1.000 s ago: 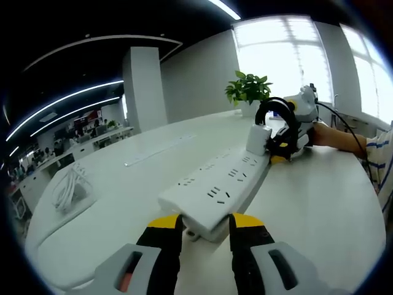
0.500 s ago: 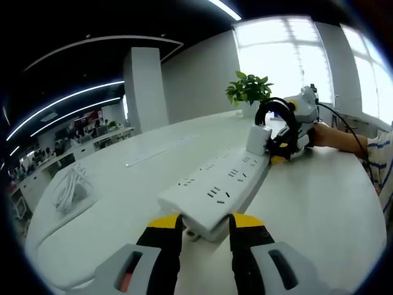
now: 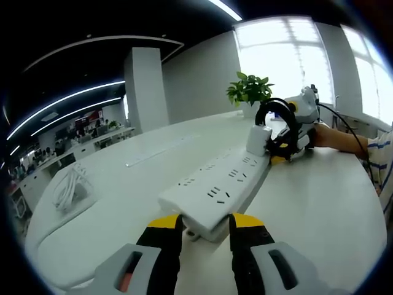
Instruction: Straighten the power strip on the desk, plug the charger into it
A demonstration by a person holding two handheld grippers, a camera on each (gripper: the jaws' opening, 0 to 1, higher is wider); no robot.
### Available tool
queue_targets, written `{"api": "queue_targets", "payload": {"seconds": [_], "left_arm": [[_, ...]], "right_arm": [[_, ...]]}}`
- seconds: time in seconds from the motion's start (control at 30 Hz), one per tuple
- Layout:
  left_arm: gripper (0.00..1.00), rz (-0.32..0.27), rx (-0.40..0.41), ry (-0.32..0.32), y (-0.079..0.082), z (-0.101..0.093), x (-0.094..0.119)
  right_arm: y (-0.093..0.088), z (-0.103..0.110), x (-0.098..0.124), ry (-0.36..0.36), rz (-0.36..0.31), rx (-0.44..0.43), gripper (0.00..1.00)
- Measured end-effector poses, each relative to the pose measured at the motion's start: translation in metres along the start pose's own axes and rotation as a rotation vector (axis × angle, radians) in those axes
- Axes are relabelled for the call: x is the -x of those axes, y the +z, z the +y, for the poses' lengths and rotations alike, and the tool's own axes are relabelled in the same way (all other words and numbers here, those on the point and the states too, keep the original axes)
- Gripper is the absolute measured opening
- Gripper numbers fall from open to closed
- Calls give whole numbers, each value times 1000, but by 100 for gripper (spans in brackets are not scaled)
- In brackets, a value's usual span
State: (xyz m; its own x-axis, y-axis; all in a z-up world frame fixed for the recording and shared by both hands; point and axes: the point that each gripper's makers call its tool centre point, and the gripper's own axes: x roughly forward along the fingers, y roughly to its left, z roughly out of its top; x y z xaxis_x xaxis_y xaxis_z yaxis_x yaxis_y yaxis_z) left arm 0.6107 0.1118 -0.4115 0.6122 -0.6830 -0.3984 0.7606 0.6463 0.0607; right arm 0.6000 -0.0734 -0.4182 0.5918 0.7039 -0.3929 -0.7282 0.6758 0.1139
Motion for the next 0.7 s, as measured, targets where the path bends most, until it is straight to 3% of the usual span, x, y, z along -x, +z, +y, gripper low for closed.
{"api": "queue_targets", "payload": {"seconds": [0.7], "left_arm": [[30, -16, 1, 1, 4, 4, -2]], "right_arm": [[1, 1, 1, -8, 10, 2, 10]]}}
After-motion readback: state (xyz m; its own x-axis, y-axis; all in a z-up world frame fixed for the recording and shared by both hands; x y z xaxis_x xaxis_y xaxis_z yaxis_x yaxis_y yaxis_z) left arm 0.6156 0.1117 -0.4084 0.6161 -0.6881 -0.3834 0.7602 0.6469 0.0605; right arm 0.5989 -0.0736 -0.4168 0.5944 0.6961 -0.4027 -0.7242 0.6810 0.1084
